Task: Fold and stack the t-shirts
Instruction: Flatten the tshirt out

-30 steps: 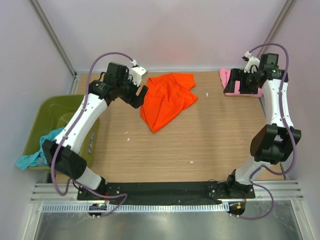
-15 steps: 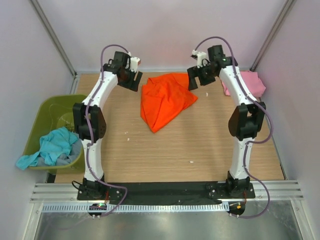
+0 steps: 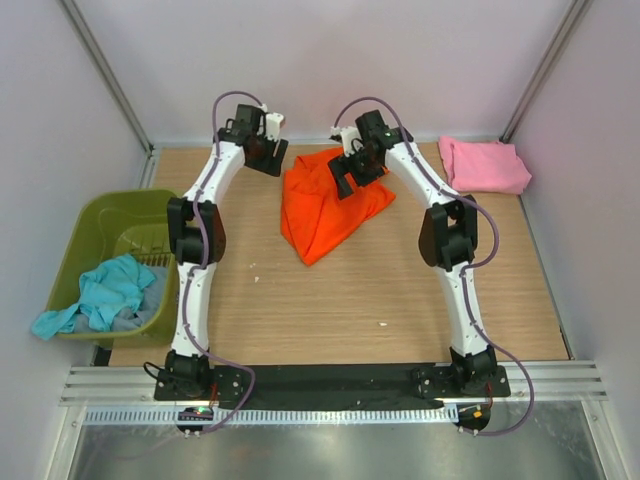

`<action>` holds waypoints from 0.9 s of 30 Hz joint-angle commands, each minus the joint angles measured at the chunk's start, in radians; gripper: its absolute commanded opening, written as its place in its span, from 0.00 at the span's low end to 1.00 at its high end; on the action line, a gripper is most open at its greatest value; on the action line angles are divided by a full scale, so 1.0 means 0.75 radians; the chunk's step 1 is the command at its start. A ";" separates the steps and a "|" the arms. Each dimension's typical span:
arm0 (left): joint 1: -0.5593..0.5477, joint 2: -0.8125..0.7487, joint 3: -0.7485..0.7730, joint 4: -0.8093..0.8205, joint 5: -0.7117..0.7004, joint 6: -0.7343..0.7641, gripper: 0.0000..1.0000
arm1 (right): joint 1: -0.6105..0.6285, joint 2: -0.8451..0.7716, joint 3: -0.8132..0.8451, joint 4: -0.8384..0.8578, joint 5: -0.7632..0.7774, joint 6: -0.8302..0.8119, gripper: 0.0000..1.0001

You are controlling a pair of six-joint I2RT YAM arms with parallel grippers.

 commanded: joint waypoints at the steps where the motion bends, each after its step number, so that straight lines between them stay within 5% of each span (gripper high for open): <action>1: 0.000 0.006 0.053 0.018 0.091 -0.081 0.68 | 0.035 -0.028 0.007 0.041 0.105 -0.015 0.90; 19: -0.022 -0.008 -0.062 -0.025 0.216 -0.191 0.61 | 0.065 0.223 0.136 0.131 0.279 -0.011 0.87; 21: -0.020 -0.008 -0.080 -0.031 0.230 -0.196 0.60 | 0.065 0.235 0.146 0.143 0.295 -0.011 0.79; 23: -0.020 0.000 -0.089 -0.033 0.244 -0.198 0.54 | 0.071 0.229 0.144 0.141 0.314 -0.026 0.58; 27: -0.014 0.024 -0.085 -0.033 0.263 -0.200 0.44 | 0.090 0.158 0.096 0.135 0.361 -0.058 0.35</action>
